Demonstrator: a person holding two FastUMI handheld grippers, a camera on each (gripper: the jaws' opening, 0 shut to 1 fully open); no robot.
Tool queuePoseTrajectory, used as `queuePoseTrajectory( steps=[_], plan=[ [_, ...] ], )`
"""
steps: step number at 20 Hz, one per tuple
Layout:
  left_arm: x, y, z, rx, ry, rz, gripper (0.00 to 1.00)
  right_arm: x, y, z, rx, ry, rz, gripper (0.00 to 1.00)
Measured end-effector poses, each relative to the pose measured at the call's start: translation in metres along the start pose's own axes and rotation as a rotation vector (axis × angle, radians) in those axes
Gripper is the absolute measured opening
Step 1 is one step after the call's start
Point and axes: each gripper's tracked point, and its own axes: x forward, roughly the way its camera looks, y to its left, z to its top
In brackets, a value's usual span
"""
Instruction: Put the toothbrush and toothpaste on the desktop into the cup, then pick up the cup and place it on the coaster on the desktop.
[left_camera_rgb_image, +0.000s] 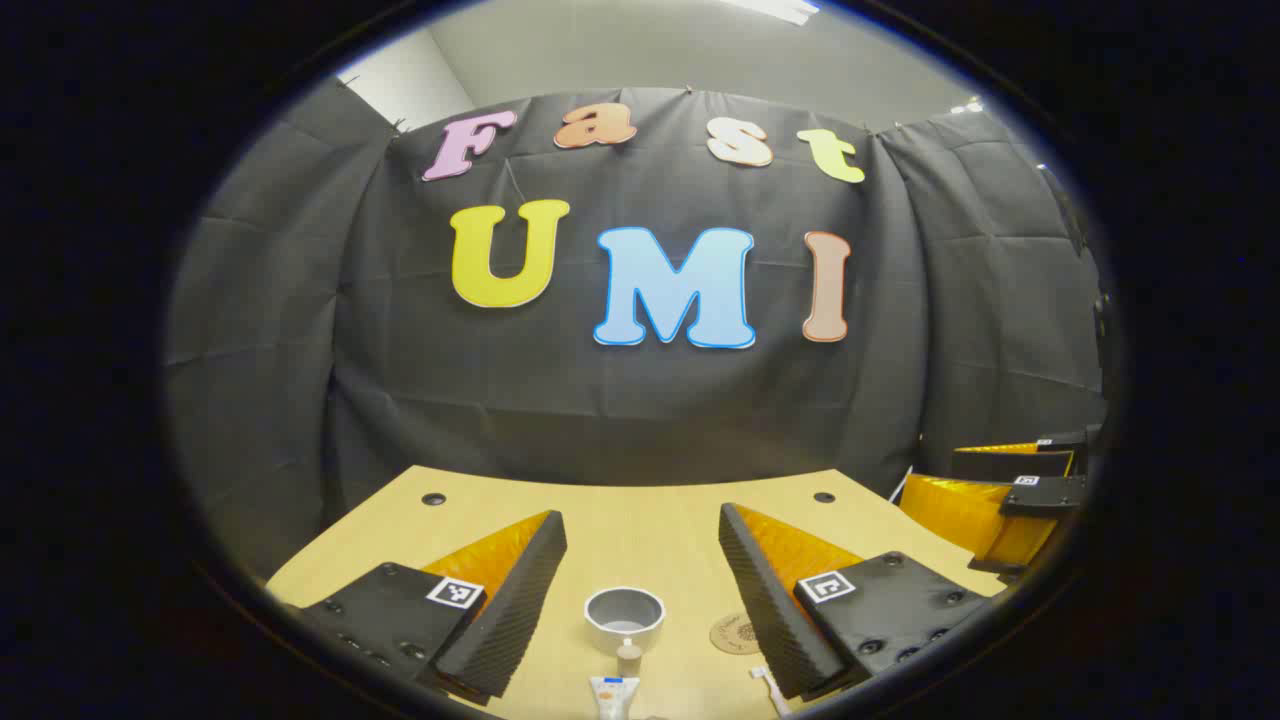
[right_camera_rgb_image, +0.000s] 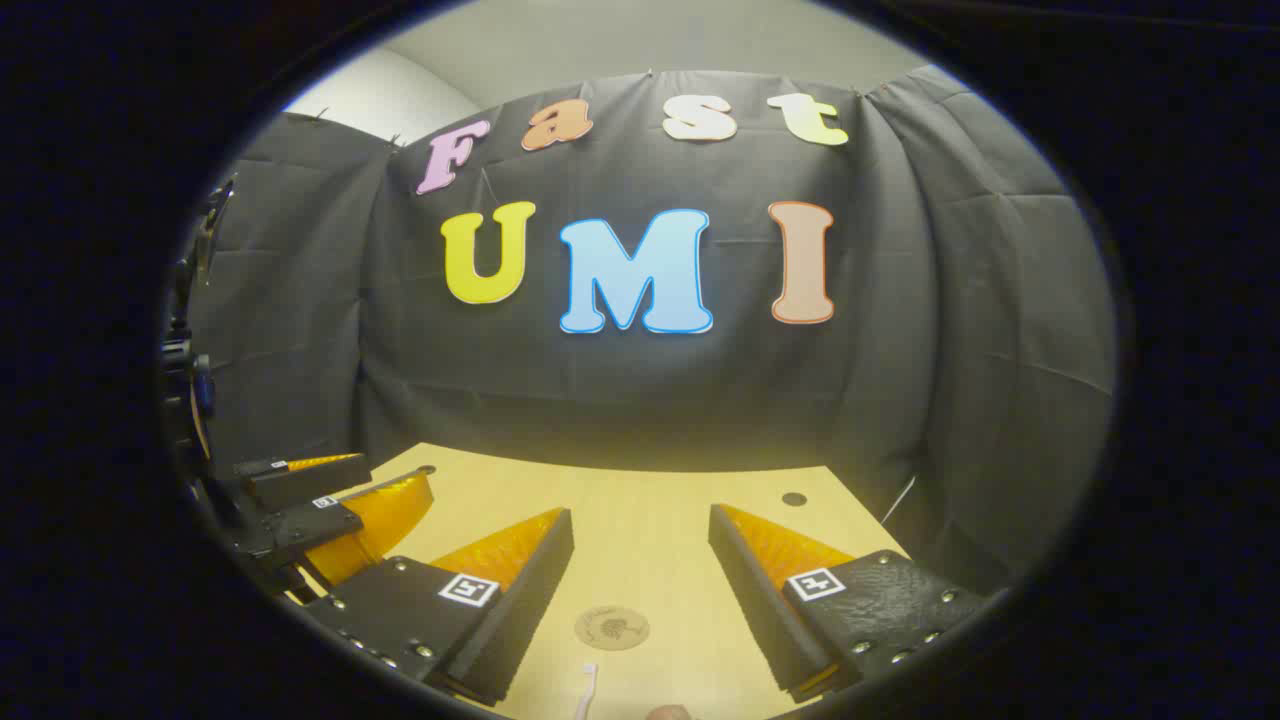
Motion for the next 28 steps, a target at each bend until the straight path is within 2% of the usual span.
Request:
queuePoseTrajectory(
  steps=[15, 24, 28],
  plan=[
    [-0.003, 0.001, -0.003, 0.005, 0.026, -0.001, 0.99, 0.001, 0.001, 0.003, 0.004, -0.004, 0.001, 0.89],
    [-0.001, 0.001, -0.003, 0.02, 0.032, 0.001, 0.98, 0.003, 0.002, 0.001, 0.014, 0.026, 0.016, 0.89],
    [0.003, 0.003, -0.013, 0.007, 0.077, 0.001, 0.99, 0.01, 0.008, -0.006, 0.012, 0.082, 0.033, 0.89]
  ],
)
